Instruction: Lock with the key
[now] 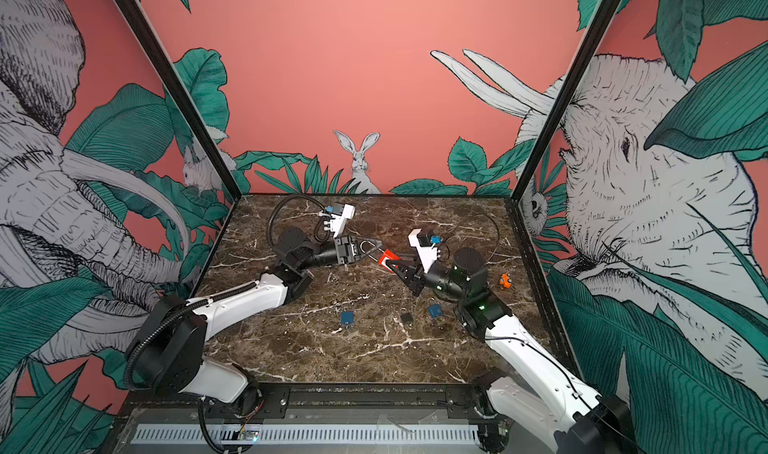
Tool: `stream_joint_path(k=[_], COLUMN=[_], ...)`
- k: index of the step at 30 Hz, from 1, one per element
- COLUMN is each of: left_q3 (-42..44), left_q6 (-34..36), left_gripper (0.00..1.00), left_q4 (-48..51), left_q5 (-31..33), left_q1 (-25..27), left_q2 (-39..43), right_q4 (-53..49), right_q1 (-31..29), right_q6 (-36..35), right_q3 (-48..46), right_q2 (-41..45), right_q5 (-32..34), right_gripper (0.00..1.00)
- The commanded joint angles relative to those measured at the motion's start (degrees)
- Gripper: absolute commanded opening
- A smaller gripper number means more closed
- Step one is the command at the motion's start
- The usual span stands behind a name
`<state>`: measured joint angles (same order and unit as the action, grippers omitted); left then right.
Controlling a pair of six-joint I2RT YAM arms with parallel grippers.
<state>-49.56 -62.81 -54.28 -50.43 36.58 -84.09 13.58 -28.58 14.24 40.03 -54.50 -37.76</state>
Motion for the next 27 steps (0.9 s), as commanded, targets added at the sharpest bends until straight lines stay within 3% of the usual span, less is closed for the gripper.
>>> stream_joint_path(k=[1, 6, 12, 19, 27], left_q3=[0.3, 0.5, 1.7, 2.3, 3.2], left_q6=[8.7, 13.5, 15.3, 16.3, 16.0], left_gripper=[0.48, 0.51, 0.5, 0.46, 0.38], left_q4=[4.5, 10.1, 12.9, 14.6, 14.3], left_q5=[-2.6, -4.4, -5.8, -6.9, -7.1], left_q1=[0.2, 0.2, 0.2, 0.2, 0.2], left_q2=[5.5, 7.9, 10.0, 11.3, 11.6], right_q4=[-5.4, -6.0, -8.5, -8.1, 0.5], right_q1=[1.4, 5.9, 8.7, 9.7, 10.6], right_q6=[1.6, 7.5, 8.1, 8.5, 14.2], right_q3=[4.8, 7.0, 8.7, 8.1, 5.5], right_q2=[-0.5, -0.9, 0.0, 1.0, 1.2], right_q5=[-6.1, -14.4, -20.6, -21.0, -22.3], right_gripper=[0.0, 0.0, 0.0, 0.0, 0.0])
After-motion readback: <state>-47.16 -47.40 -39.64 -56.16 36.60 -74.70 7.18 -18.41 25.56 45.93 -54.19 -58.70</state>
